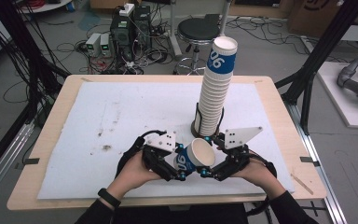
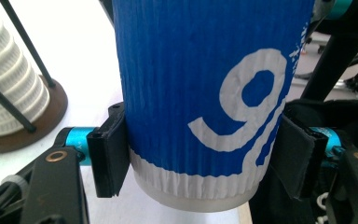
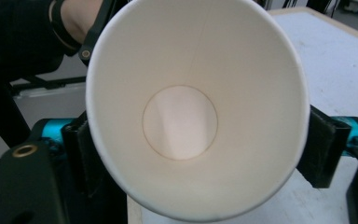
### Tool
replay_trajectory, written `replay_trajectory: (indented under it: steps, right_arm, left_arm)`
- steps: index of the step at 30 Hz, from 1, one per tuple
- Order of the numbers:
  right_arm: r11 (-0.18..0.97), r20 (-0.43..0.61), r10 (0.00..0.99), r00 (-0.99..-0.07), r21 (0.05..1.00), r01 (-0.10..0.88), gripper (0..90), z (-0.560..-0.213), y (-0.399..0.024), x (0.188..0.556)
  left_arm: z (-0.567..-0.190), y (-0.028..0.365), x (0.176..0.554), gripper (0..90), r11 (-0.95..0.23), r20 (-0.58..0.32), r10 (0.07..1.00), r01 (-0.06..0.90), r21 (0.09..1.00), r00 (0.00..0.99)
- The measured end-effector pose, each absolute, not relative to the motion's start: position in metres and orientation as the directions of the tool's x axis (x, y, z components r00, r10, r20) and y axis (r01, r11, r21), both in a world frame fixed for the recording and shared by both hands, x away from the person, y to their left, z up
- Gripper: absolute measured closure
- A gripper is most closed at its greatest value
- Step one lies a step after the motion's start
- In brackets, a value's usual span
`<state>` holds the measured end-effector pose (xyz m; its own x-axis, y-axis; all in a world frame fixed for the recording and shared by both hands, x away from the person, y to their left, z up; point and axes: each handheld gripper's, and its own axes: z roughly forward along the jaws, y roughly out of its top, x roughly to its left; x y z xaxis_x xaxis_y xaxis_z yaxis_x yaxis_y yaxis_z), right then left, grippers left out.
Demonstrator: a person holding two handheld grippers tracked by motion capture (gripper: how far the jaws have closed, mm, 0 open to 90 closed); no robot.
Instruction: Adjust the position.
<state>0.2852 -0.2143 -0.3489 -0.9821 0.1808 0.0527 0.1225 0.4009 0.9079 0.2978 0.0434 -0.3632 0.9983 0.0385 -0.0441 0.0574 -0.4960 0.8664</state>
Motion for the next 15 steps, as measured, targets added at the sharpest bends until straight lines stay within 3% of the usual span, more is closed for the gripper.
replay_trajectory:
  steps: [8,15]
  right_arm:
    - [0.241,0.128,0.191,-0.973,0.955,0.173,17.9,-0.342,-0.225,0.287]
    - [0.141,0.162,0.184,-0.969,0.972,0.189,17.9,-0.342,-0.222,0.285]
  left_arm:
    - [-0.361,0.058,0.302,29.8,-0.315,-0.084,0.049,0.095,0.944,0.995]
    - [-0.364,0.054,0.301,29.7,-0.251,-0.107,0.042,0.114,0.961,0.993]
